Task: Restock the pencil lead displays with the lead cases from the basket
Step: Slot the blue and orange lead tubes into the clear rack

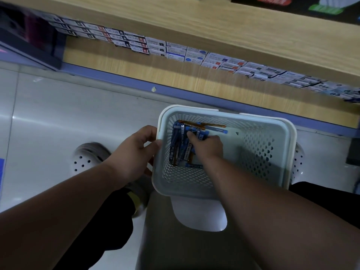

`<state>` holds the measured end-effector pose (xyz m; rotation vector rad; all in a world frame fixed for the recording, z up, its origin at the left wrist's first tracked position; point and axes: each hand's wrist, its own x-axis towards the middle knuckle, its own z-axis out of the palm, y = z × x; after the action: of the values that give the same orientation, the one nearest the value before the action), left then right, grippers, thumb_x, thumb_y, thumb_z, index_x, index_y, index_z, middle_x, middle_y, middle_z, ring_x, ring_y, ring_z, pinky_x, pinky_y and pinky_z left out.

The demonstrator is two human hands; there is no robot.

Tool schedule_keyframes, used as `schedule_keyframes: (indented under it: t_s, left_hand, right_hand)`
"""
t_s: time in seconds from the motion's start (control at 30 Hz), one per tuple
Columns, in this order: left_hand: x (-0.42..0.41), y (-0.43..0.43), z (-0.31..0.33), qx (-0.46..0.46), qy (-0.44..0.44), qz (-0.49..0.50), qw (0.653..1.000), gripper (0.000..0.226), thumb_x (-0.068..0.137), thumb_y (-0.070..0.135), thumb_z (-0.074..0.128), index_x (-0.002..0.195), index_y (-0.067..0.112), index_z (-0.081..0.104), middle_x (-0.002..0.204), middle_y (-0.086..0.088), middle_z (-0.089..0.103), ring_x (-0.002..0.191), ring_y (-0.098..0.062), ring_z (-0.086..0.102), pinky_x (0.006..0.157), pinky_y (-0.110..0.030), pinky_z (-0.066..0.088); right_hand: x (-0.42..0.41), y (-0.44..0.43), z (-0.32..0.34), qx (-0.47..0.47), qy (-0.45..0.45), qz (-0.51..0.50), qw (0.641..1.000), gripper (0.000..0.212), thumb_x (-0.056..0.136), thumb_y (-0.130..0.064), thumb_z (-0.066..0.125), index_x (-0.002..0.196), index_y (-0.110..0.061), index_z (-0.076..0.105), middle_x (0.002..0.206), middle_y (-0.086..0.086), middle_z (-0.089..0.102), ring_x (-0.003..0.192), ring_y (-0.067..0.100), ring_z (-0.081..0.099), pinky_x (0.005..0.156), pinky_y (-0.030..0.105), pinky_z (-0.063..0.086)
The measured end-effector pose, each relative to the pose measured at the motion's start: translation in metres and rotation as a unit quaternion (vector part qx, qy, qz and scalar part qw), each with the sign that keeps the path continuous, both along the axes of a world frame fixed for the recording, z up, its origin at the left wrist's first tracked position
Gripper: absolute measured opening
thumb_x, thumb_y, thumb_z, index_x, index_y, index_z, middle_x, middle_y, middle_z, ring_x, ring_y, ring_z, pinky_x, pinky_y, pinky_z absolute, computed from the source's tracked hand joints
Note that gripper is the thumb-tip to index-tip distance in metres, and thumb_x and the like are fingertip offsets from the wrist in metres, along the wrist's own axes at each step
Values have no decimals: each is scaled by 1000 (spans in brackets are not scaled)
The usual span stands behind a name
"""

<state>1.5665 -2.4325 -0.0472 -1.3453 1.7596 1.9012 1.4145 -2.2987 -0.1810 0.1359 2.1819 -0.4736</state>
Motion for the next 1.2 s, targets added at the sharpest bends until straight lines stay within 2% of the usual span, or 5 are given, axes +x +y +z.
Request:
schedule_keyframes:
  t_s: [0.1,0.23,0.57,0.9,1.2]
  left_hand:
    - [0,-1,-1,13,3,0,1000,13,103,21,52,95,26,61,81,7,65,70,-23,67,64,-57,60]
    - [0,-2,-2,25,2,13,1000,10,103,21,51,100,22,60,86,4,65,71,-23,67,61,-53,61]
    - [0,-1,-3,30,5,11,999,10,103,21,51,102,22,60,86,6,65,71,-23,68,61,-51,61]
    - [1,-1,-3,26,11,13,1000,11,104,19,50,103,24,60,87,10,63,68,-21,67,58,-47,61]
    - [2,0,-6,43,19,16,999,13,104,19,49,100,26,59,84,13,63,67,-19,66,55,-41,60]
  right_hand:
    - [-2,-8,1,32,-8,-29,999,102,73,-66,79,140,0,40,139,17,53,121,34,58,88,40,55]
    - [4,-14,-1,50,11,-50,997,104,72,-64,81,142,-1,37,144,19,45,129,36,50,100,46,50]
    - [23,-27,-1,27,18,-65,997,111,57,-70,86,135,-3,45,137,16,51,124,35,55,97,47,53]
    - [30,-40,0,44,9,-34,998,88,72,-50,87,133,-4,44,137,18,47,127,33,47,96,38,46]
    - [33,-45,0,61,34,9,998,80,75,-54,83,130,-5,51,133,16,52,117,34,57,95,38,48]
